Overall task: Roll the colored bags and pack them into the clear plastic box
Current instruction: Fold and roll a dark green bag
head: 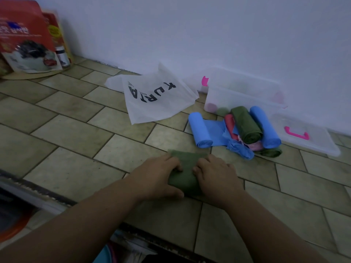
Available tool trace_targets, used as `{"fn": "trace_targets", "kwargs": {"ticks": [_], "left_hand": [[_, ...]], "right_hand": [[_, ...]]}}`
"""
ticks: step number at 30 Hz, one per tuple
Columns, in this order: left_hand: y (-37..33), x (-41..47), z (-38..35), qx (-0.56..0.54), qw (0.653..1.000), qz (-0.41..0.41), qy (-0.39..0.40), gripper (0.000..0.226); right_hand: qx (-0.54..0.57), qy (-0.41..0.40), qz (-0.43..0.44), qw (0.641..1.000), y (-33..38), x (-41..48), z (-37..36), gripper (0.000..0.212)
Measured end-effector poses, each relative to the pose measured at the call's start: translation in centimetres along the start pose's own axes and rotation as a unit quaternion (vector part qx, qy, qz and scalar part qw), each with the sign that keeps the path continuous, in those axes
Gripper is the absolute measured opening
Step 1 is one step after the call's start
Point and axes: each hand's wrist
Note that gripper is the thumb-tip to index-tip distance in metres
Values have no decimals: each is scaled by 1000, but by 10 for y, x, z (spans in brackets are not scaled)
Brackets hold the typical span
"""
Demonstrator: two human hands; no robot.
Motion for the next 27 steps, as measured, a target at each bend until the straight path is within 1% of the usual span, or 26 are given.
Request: {"fn": "trace_targets", "kwargs": {"ticks": [2, 3, 6, 8, 10, 13, 15, 17, 19, 21, 25, 27], "left_hand": [[-1, 2, -2, 17, 1000, 9, 1, 60], [-2, 3, -1, 33, 999, 13, 2, 57], [0, 6, 3, 60, 998, 13, -8, 56], [3, 5, 3, 58, 998, -18, -9, 65], [6, 2, 2, 54, 997, -49, -14, 72], [4, 0, 0, 37, 998, -37, -28, 65], [-1, 6, 2, 32, 999, -19, -14, 62], [-4, 13, 6, 47, 999, -26, 9, 62], [-1, 19, 8, 37, 998, -35, 44, 68], [6, 21, 8, 3, 996, -25, 82, 76], [15, 19, 7, -42, 995, -17, 91, 86], [16, 19, 7, -53, 994, -8, 97, 83]], "right_hand": [[22, -34, 21, 999, 1, -4, 3, 18], [38, -38, 36, 998, 1, -8, 6, 19], [26, -2, 61, 998, 1, -22, 8, 33], [14, -6, 55, 998, 0, -25, 7, 35], [22, -14, 45, 999, 1, -25, 8, 32], [20, -11, 40, 999, 0, -23, 10, 30], [14, -6, 47, 999, -2, -23, 11, 34], [7, -3, 64, 998, -3, -24, 14, 36], [-6, 1, 78, 997, -4, -24, 16, 33], [-22, 3, 91, 996, -6, -25, 17, 32], [-76, 21, 129, 989, -10, -24, 15, 48], [-97, 10, 135, 986, -10, -20, 15, 43]]}}
Point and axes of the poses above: each hand's wrist, its own x-axis towards the middle knuckle, its own z-axis out of the back of the hand, y = z × x, and after that the axes turned 10 degrees about -x, right-handed
